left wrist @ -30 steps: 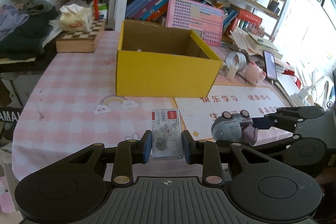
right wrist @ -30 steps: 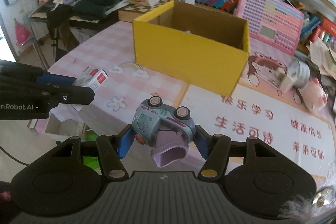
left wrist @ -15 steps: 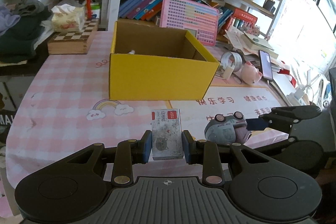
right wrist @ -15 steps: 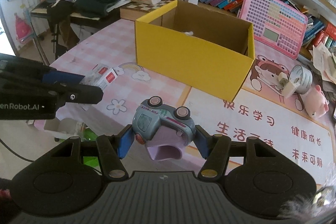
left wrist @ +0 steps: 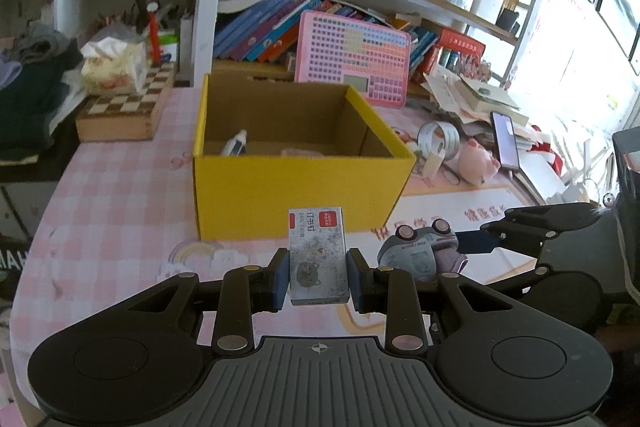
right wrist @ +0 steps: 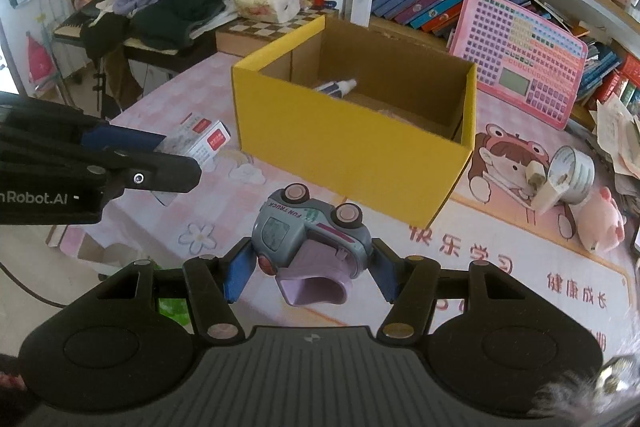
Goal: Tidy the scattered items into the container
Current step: 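Lift the toy car and white card and carry both over the yellow box, then lower both items into the box and open both grippers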
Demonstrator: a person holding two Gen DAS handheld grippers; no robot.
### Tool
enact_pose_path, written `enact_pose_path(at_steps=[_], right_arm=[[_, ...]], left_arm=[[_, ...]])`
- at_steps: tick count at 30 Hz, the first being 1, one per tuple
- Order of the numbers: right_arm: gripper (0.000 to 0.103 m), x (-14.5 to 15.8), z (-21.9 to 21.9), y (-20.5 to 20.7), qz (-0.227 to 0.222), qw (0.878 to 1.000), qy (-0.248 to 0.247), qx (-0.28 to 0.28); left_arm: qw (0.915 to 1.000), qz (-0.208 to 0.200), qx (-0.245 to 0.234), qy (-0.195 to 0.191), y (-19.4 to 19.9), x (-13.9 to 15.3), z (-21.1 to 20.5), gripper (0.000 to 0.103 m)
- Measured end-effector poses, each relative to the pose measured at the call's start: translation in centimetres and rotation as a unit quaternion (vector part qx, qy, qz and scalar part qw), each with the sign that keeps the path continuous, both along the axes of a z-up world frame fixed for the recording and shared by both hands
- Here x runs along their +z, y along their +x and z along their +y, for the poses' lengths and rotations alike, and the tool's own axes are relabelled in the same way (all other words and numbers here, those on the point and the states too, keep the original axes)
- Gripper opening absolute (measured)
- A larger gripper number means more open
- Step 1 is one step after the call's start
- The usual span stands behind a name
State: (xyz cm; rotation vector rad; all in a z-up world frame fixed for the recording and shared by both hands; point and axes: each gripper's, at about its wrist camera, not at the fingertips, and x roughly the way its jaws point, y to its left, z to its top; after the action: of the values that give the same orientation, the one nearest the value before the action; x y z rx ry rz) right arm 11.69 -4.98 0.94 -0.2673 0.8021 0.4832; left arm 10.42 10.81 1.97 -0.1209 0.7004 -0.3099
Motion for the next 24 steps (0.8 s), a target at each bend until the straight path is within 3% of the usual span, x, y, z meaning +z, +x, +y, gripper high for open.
enact_pose_path(at_steps=[24], right_arm=[[0.059,5.2,-1.1,7.7,-0.047,0.998,0.037,0.022]], left_arm=[[0.9982,-0.055,-0.014,0.016,7.4,4.1,-1.7,0.029]])
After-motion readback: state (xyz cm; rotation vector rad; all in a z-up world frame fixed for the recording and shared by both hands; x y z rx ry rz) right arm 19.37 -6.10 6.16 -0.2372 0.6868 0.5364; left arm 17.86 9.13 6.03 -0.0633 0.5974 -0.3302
